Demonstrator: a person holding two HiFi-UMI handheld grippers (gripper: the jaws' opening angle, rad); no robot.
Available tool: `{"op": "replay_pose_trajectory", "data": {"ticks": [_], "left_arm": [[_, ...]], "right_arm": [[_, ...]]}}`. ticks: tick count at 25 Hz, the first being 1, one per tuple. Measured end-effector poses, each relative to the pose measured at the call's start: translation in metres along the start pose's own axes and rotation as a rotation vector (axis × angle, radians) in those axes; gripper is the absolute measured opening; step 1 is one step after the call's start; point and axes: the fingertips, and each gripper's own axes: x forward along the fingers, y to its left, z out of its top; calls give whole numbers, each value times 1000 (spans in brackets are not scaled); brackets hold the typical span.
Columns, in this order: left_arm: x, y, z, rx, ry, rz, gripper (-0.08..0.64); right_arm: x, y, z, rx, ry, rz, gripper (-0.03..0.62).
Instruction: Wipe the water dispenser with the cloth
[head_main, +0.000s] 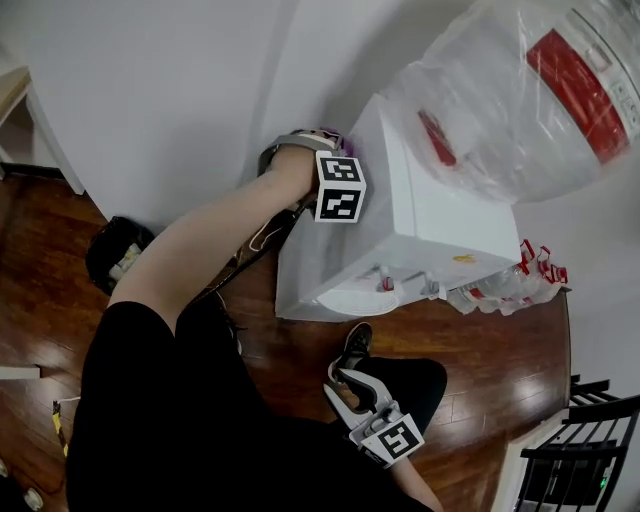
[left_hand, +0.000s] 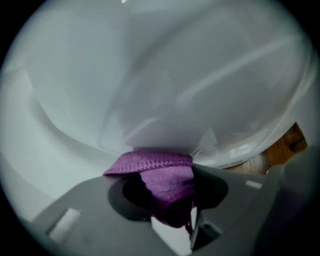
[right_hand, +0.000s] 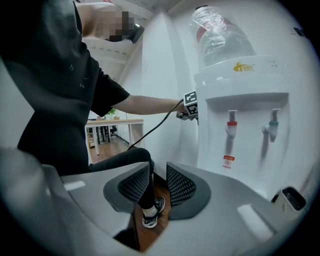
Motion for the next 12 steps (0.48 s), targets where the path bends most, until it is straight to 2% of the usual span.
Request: {"op": "replay_pose_trajectory", "data": {"ticks": [5,8,10,12], "left_arm": [[-49,-144,24,16,-113,-145,212],[-57,-219,20,75,-106,-202,212],[-48,-239,15,91,-97,-225,212],[-30,-223,10,71,-90,-212,212]], "right_arm": [[6,-13,-17,40,-8,14,107],[16,-9,-17,52,-12,53,106],[20,-4,-15,51,-13,65,106],[20,-1,-15,45,-10,62,106]]}}
